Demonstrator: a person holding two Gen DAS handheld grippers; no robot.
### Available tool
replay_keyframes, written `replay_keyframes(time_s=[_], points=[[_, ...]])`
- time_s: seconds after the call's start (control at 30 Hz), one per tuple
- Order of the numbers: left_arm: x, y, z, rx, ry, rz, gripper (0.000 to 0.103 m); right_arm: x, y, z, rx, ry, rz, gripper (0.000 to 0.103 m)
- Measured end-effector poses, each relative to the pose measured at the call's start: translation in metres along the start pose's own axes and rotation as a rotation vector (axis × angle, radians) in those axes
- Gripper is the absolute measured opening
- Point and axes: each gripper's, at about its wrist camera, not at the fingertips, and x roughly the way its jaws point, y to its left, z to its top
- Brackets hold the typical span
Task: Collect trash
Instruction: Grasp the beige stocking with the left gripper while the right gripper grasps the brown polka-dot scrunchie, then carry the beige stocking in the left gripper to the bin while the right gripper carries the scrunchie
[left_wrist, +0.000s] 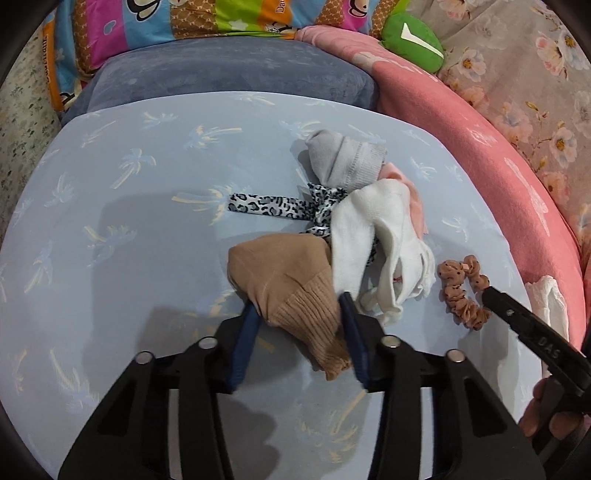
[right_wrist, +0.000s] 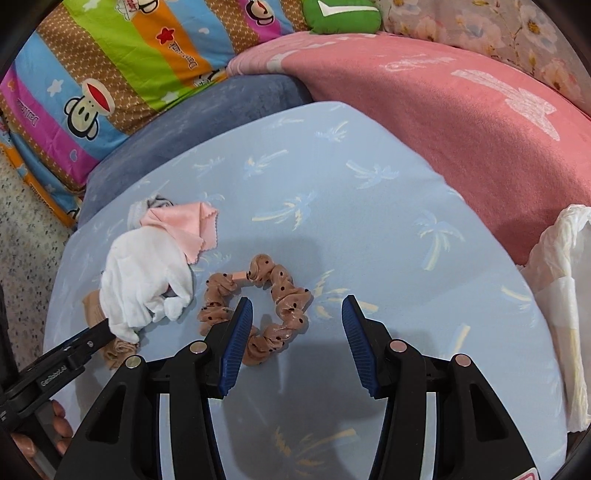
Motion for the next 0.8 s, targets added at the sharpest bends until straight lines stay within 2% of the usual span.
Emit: replay_keyframes(time_s=[0.1, 0.2, 0.37, 0.6, 0.8], points=[[-0.006, -0.002, -0.001, 0.013, -0.007, -0.011, 0.024, 0.005, 0.002, -0.004, -0.019, 0.005, -0.011, 0.029], [-0.014, -0.004, -0.002, 0.011, -0.013, -0.024, 0.02, 0.006, 0.002, -0.006, -0.018, 0.026, 0.009, 0.013], [-0.037, -0.011, 0.001, 0.018, -0.056, -0.031, 0.018, -0.005, 0.004, -0.011, -0.018, 0.01, 0.037, 0.011], [-0.078, -0.037, 0.009, 0.062, -0.143, -0.032, 0.018, -0.053, 0.006, -0.007, -0.015, -0.089, 0.089, 0.01], [-0.112, -0.069, 0.013, 0.123, -0.22, -0.07, 0.018, -0.102, 0.001, 0.001, 0.003, -0.182, 0.128, 0.01]])
